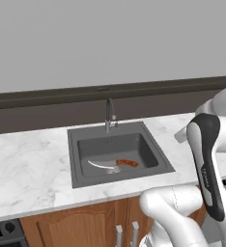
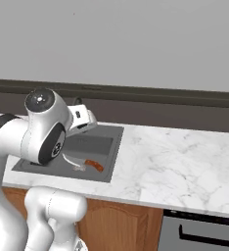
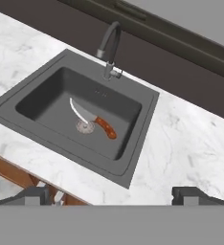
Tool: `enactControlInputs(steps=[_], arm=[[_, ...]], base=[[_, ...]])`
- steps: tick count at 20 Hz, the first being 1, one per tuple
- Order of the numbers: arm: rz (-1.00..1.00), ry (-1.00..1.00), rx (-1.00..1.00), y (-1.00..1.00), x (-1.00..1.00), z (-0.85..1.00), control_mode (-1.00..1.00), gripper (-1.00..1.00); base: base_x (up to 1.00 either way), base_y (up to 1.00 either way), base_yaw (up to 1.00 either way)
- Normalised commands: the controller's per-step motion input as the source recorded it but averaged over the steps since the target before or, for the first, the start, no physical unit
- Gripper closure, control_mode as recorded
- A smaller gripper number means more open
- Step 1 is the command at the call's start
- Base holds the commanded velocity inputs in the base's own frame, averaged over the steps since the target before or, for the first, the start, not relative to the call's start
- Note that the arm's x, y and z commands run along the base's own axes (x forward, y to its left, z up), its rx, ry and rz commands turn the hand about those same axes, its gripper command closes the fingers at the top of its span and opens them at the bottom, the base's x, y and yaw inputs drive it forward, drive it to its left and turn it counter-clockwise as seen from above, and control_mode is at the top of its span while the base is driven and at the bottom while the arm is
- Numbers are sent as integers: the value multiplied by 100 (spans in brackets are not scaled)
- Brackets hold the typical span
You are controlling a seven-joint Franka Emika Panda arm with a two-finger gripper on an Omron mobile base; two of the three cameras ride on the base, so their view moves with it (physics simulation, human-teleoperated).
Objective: Move the cutting board and knife to the sink. Then move spray from the cabinet to the counter.
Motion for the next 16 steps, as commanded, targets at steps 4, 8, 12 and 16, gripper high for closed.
enactControlInputs(steps=[4,8,12,16], arm=[[0,0,0,0,0,0,100,-100],[0,0,0,0,0,0,100,-100],[0,0,0,0,0,0,100,-100],[0,0,0,0,0,0,100,-100]], base=[[-63,-8,-1],[-71,-3,-1],[-61,0,0],[-41,-11,0]])
